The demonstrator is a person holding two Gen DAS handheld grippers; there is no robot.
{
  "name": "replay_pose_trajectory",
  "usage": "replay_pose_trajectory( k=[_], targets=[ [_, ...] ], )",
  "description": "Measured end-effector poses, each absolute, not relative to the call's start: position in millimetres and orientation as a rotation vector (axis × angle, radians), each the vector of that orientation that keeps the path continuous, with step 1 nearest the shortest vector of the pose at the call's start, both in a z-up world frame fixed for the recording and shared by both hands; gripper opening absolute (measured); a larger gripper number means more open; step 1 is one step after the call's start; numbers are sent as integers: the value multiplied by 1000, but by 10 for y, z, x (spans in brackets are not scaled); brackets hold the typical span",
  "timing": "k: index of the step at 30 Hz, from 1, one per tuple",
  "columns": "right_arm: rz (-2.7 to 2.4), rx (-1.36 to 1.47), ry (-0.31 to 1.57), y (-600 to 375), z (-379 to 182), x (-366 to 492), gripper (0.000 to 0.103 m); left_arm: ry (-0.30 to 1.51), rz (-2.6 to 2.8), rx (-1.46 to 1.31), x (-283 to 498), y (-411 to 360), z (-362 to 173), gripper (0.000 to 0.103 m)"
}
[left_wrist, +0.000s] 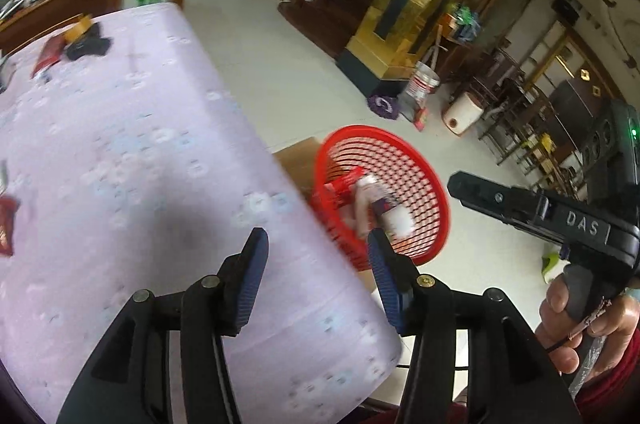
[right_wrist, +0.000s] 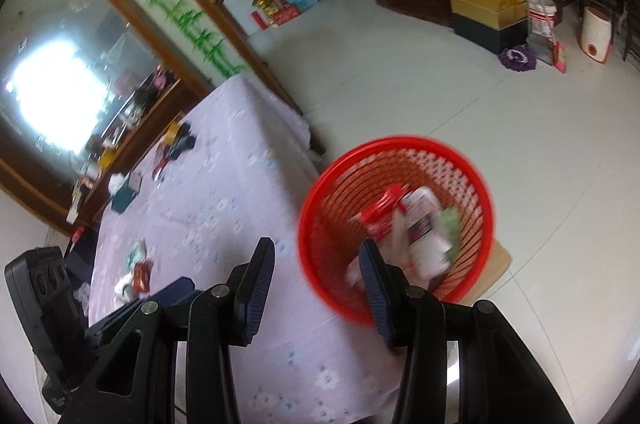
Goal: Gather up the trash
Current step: 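Grasp the grey sock with the left gripper while the right grasps the red candy packet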
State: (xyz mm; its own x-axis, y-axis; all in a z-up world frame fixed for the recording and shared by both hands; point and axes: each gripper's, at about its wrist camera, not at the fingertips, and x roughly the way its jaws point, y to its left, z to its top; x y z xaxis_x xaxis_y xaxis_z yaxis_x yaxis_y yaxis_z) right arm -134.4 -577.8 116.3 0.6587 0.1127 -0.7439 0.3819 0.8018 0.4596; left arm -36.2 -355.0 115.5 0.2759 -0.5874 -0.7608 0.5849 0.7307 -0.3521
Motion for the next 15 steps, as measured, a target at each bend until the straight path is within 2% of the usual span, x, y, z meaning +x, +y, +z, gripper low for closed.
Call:
replay_pose_trajectory(
  k=[10,15],
  targets=[
    [-5,545,925,-4852,1164,-1085,48,1011,-599,-81,-255,-2513,1144,52],
    [65,493,947,-4421,1187,-981,50,1001,-466,-125,-224,-1864,1101,58]
  ],
)
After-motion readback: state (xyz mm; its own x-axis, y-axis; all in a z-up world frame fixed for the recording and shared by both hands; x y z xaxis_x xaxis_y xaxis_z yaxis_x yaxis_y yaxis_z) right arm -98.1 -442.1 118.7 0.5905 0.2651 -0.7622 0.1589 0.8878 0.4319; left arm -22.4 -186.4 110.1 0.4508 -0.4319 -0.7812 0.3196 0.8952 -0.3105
